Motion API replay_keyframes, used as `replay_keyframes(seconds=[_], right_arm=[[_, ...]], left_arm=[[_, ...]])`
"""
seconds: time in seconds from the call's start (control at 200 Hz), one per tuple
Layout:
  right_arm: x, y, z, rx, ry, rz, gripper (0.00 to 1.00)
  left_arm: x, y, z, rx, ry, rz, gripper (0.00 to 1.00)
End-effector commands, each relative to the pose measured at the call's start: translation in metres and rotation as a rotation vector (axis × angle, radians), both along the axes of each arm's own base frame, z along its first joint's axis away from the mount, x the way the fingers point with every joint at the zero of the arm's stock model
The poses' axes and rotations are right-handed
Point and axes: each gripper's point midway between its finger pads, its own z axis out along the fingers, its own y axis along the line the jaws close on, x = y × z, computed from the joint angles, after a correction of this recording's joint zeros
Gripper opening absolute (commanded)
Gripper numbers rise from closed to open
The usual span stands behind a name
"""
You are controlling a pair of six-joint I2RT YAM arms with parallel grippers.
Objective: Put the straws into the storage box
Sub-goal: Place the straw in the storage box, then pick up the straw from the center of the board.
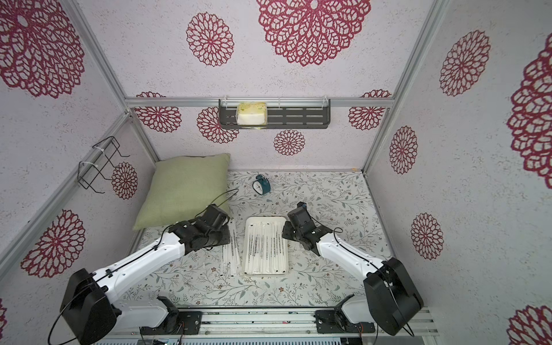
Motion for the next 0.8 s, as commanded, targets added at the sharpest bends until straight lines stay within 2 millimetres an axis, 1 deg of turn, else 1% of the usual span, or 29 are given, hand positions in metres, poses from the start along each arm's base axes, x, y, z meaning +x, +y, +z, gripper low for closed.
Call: replay_keyframes(seconds=[0.0, 0.1, 0.215, 0.335, 0.46, 0.635, 0.795], right_arm=[[-0.004, 0.005, 0.001, -0.015, 0.004, 0.028, 0.21], [-0.004, 0.012, 0.003, -0.010, 0.004, 0.038, 0.21], [-0.004, 0.017, 0.004, -0.013, 0.002, 0.048, 0.21], [-0.004, 0.019, 0.005, -0.013, 0.000, 0.048, 0.21], [-0.004, 0.020, 0.002, -0.007, 0.003, 0.045, 0.21], [-0.003, 0.024, 0.003, -0.004, 0.002, 0.053, 0.21], [-0.003, 0.024, 0.002, -0.003, 0.001, 0.050, 0.21]], left_arm=[[0.004, 0.012, -0.028, -0.048, 0.025, -0.024, 0.43], [0.009, 0.024, -0.047, -0.067, 0.061, 0.007, 0.42], [0.017, 0.019, -0.057, -0.069, 0.078, -0.013, 0.40], [0.019, 0.014, -0.068, -0.078, 0.098, -0.019, 0.40], [0.016, 0.013, -0.084, -0.064, 0.136, -0.023, 0.39], [0.011, 0.017, -0.097, 0.003, 0.174, -0.026, 0.35], [-0.005, 0.026, -0.113, 0.108, 0.239, -0.026, 0.30]])
